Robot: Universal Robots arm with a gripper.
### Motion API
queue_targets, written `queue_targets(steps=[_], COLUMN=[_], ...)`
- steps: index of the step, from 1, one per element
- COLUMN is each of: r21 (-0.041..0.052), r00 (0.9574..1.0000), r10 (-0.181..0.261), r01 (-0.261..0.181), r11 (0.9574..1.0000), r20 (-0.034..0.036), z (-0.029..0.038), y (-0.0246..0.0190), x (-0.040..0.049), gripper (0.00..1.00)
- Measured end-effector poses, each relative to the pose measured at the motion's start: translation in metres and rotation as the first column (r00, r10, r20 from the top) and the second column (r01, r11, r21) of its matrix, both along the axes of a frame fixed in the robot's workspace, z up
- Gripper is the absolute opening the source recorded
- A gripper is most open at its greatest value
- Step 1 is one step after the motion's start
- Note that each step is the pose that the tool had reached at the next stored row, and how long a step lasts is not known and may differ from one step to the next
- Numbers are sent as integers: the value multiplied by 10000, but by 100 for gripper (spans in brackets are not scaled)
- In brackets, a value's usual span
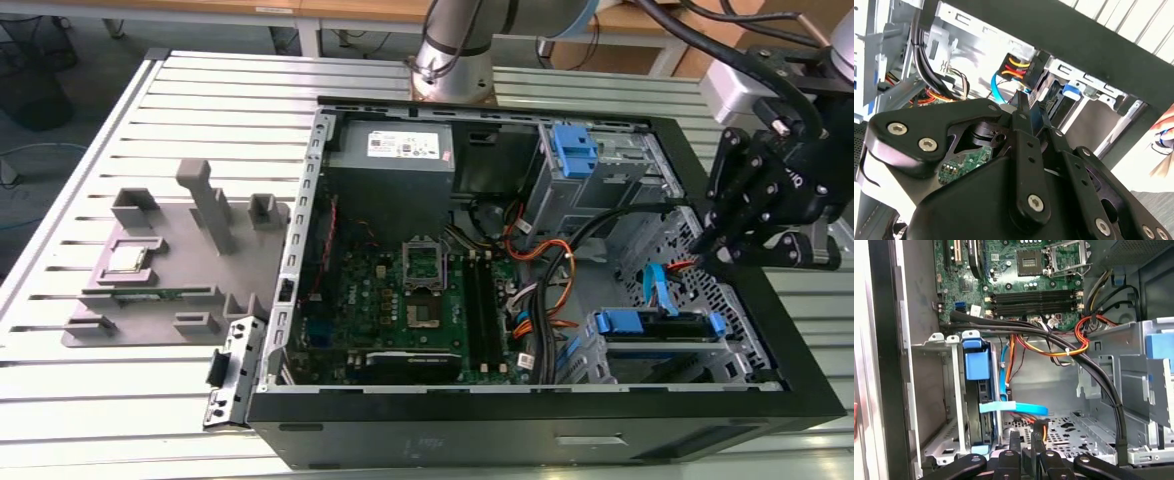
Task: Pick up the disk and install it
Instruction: 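Insert the second disk wire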
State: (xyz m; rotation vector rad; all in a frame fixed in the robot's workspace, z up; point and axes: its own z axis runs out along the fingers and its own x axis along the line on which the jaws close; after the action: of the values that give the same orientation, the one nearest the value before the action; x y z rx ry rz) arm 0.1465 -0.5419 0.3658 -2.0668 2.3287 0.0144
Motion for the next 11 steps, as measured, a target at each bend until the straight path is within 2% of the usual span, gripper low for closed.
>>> queue_targets(steps=[11], r21=[-2], r00=[10000], r10=[0], r01=[0], r11=[10000], r20=[1], z=[-8], y=[35], x=[140], gripper=[23])
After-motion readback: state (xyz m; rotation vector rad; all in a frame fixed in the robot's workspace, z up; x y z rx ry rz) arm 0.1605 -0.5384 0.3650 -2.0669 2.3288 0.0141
